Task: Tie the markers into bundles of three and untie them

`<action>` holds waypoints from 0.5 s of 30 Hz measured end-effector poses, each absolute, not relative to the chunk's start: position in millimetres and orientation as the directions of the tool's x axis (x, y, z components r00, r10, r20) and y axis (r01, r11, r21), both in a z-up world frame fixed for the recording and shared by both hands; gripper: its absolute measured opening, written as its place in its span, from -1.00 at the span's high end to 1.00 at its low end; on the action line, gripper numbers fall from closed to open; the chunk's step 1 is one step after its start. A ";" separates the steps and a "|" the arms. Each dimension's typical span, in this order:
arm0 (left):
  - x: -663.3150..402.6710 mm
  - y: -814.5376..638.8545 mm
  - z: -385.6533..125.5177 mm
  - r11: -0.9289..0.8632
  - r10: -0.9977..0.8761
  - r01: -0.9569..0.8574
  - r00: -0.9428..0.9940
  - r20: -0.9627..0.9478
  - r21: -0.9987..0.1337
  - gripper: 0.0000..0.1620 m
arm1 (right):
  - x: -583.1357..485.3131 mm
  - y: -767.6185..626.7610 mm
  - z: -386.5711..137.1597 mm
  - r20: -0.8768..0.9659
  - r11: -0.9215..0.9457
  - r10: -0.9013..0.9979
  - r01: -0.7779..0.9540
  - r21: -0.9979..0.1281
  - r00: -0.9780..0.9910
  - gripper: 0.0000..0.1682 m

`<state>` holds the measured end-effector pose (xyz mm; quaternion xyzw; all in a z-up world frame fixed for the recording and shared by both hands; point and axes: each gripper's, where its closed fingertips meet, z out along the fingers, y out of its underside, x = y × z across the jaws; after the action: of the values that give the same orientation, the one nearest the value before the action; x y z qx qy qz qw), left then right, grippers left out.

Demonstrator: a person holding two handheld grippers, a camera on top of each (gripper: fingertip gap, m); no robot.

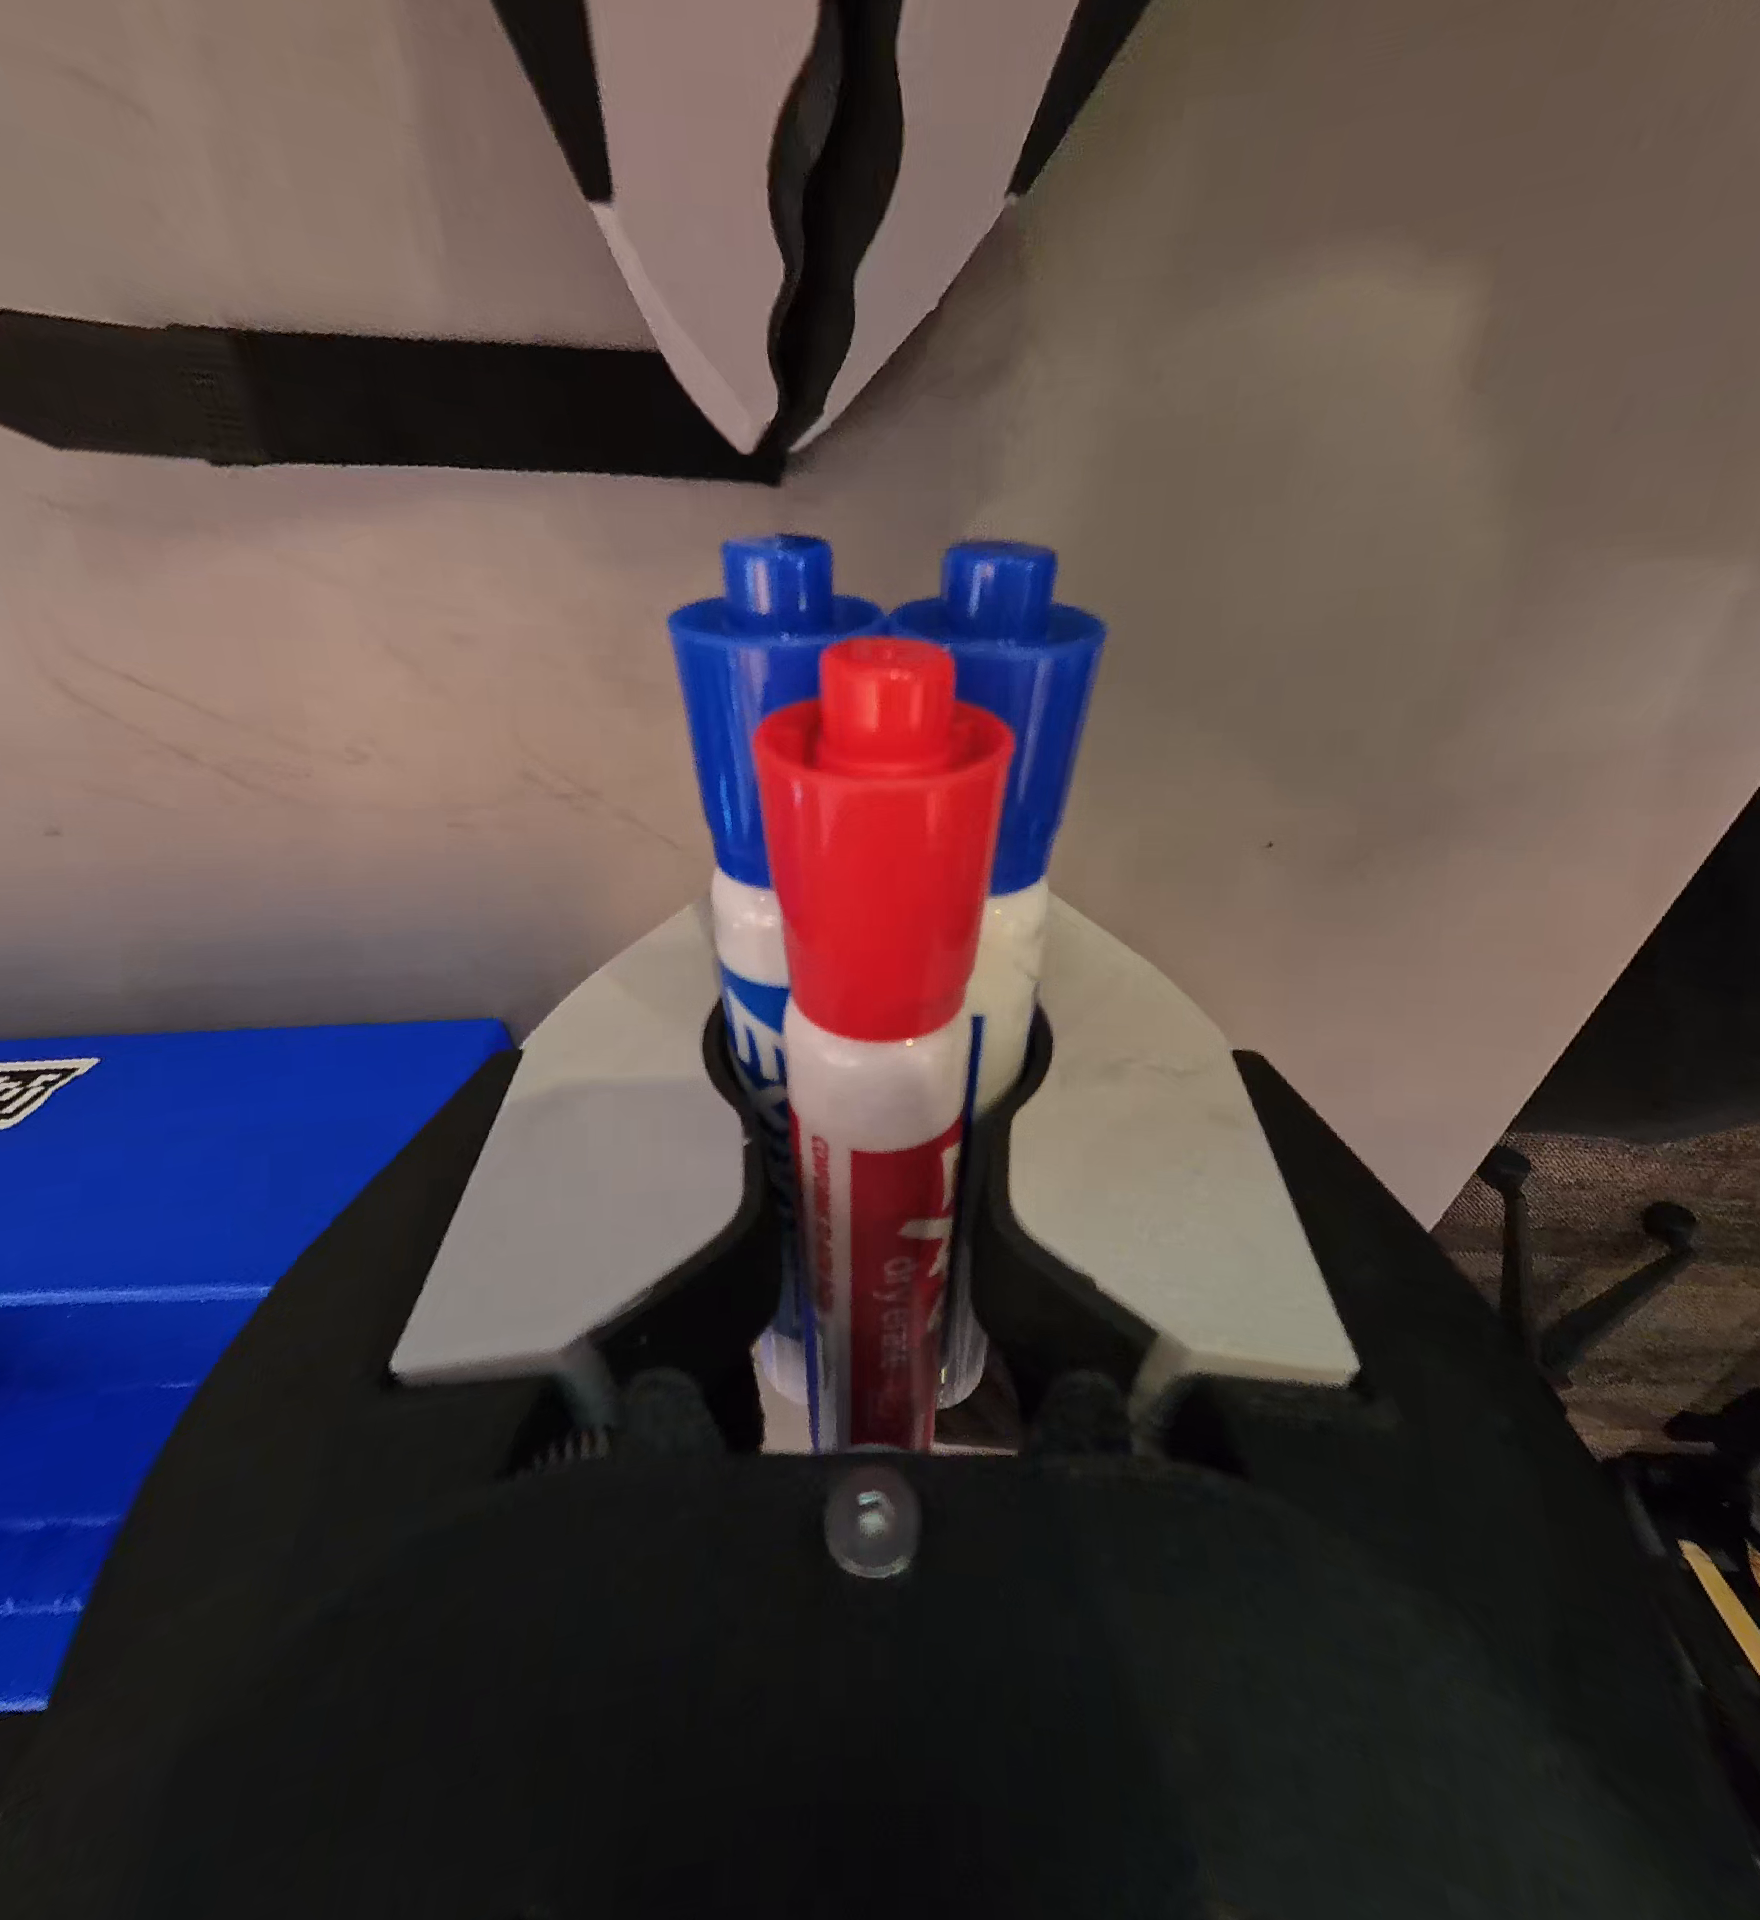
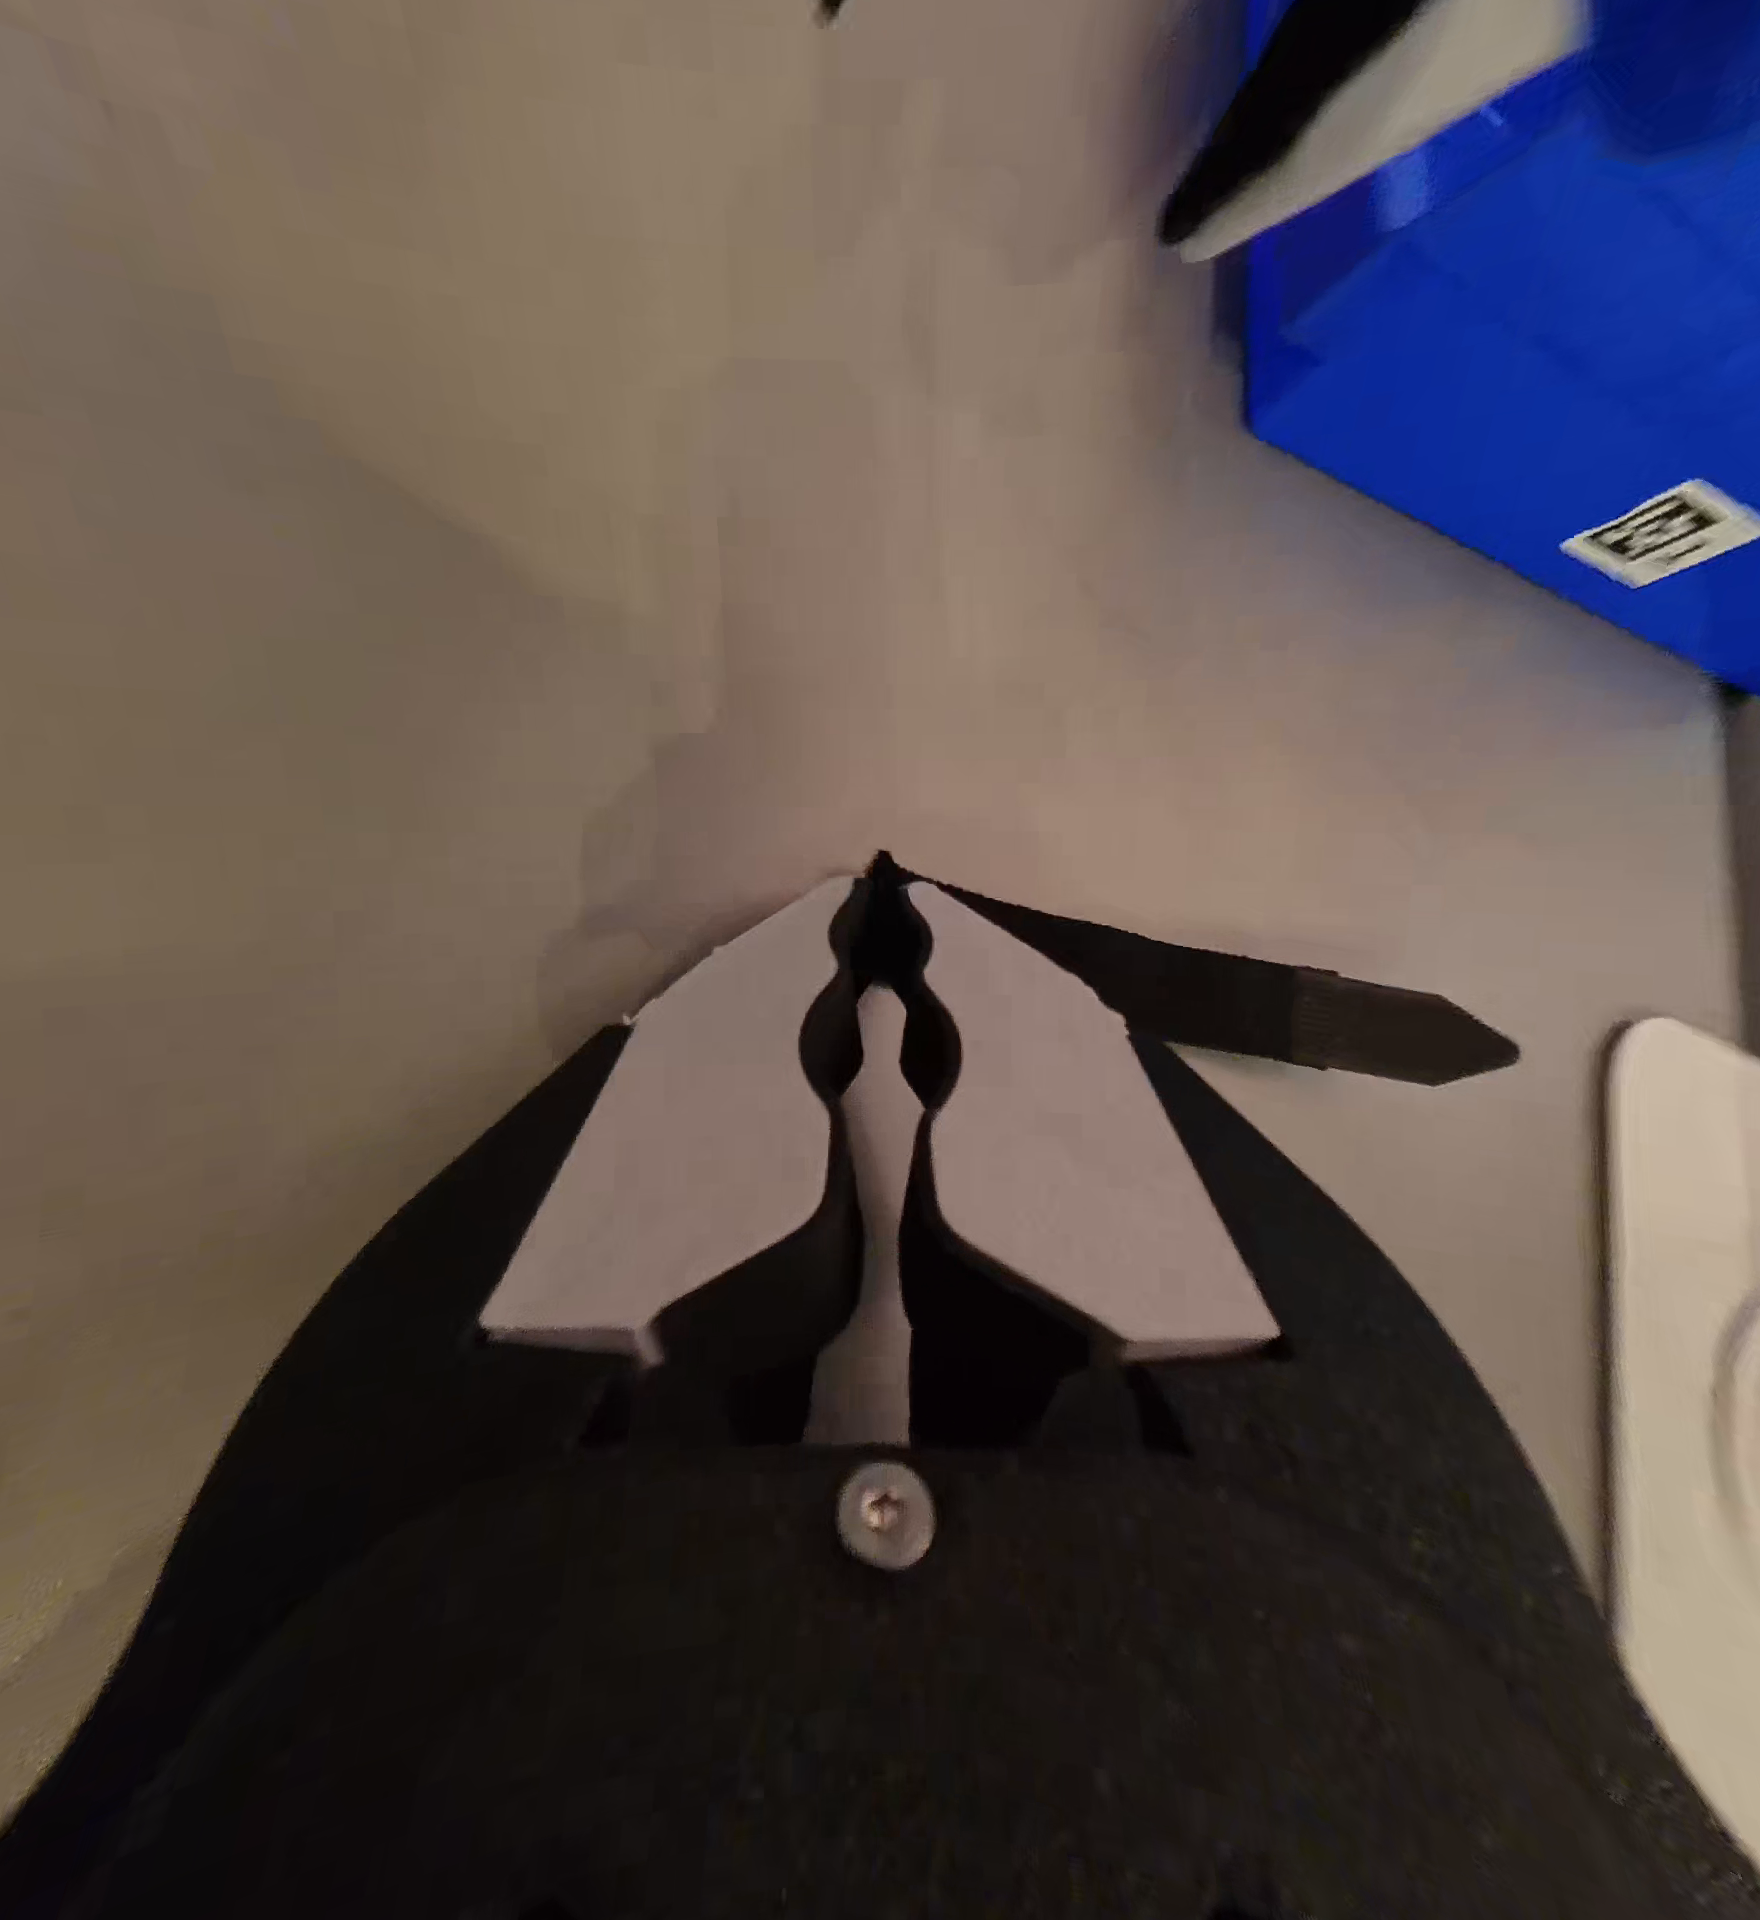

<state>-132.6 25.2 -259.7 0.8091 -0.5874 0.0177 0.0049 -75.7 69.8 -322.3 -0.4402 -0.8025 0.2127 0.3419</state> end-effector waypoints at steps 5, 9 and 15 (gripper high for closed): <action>-136.0 29.5 -259.0 -0.307 -0.952 -0.952 0.306 0.015 -0.007 0.48 | -62.3 39.7 -238.4 0.011 0.207 0.881 0.363 -0.909 -0.474 0.99; -132.6 30.2 -259.1 -0.295 -0.956 -0.956 0.294 0.015 -0.004 0.48 | -58.1 29.5 -178.9 -0.177 -0.029 0.811 0.264 -0.964 -0.557 0.99; -122.5 30.0 -255.6 -0.264 -0.964 -0.964 0.264 0.018 0.005 0.47 | -76.3 58.2 -152.8 -0.419 -0.353 0.742 0.226 -0.908 -0.523 0.99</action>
<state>-122.5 30.0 -255.6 0.7950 -0.6065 0.0057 0.0077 -76.3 58.2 -152.8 -0.4507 -0.5371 0.6879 0.1874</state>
